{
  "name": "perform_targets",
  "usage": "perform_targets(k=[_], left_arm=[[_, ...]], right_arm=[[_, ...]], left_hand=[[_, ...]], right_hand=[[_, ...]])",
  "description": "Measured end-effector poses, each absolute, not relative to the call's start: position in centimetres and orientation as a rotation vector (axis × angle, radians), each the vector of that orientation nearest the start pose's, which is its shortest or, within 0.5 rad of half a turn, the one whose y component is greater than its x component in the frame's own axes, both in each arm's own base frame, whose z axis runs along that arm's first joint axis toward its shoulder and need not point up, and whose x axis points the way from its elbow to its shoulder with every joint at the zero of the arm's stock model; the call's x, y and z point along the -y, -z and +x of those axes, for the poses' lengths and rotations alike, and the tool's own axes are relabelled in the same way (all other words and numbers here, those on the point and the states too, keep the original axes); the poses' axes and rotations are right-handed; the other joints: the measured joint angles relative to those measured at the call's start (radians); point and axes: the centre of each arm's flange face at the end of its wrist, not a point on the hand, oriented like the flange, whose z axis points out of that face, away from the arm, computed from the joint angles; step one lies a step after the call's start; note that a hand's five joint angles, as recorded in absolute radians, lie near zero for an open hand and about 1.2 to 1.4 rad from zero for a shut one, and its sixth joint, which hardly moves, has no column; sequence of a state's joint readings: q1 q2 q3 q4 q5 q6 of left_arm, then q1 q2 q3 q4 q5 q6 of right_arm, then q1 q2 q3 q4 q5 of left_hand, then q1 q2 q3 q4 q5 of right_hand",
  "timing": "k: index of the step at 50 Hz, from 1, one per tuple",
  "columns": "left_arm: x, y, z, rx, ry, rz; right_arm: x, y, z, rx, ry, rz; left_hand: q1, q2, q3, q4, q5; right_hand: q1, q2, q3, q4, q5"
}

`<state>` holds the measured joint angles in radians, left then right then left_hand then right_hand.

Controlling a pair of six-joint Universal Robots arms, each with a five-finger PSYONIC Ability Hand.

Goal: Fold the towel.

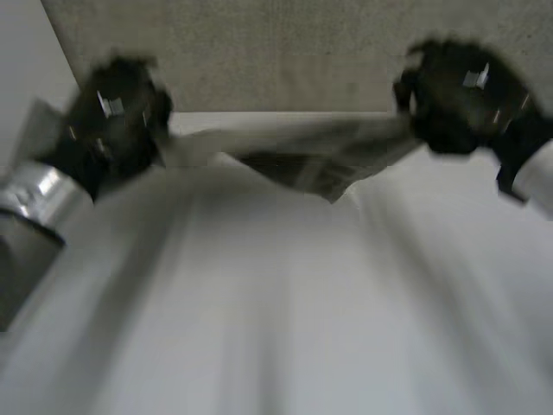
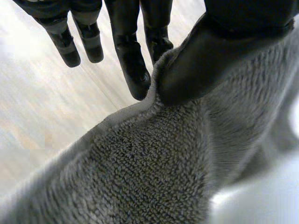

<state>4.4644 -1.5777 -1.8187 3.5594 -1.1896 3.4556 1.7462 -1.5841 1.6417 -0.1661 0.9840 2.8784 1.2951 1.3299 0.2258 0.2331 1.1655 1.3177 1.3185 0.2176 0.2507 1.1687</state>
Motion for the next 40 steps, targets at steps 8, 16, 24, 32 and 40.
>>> perform_targets(k=[8, 16, 24, 32, 40], left_arm=[[24.6, -18.9, -23.1, -2.147, 2.217, 1.205], [25.1, -15.6, -23.4, -2.237, 2.105, 1.243], [25.5, -14.6, -23.2, -2.267, 2.06, 1.199], [25.5, -14.4, -22.7, -2.274, 2.013, 1.117], [25.7, -14.3, -22.2, -2.258, 1.995, 1.05]], right_arm=[[24.1, -23.9, 21.8, -1.849, 1.899, -1.117], [24.8, -21.9, 20.3, -1.949, 1.863, -1.075], [25.0, -21.7, 20.0, -1.966, 1.856, -1.055], [25.2, -21.6, 19.6, -1.989, 1.853, -1.038], [26.1, -22.2, 18.2, -2.026, 1.892, -0.989]], left_hand=[[0.0, 0.003, 0.0, 0.0, 0.0], [0.0, 0.003, 0.0, 0.0, 0.0], [-0.541, -0.565, 0.0, 0.0, -0.584], [-0.601, -0.634, 0.0, 0.0, -0.674], [-0.601, -0.636, 0.0, 0.0, -0.678]], right_hand=[[0.0, 0.0, 0.0, 0.0, 0.0], [0.0, 0.0, 0.0, 0.0, 0.0], [0.0, 0.0, 0.0, 0.0, 0.0], [0.0, 0.0, 0.0, 0.0, 0.0], [0.0, 0.0, 0.0, 0.0, 0.0]])
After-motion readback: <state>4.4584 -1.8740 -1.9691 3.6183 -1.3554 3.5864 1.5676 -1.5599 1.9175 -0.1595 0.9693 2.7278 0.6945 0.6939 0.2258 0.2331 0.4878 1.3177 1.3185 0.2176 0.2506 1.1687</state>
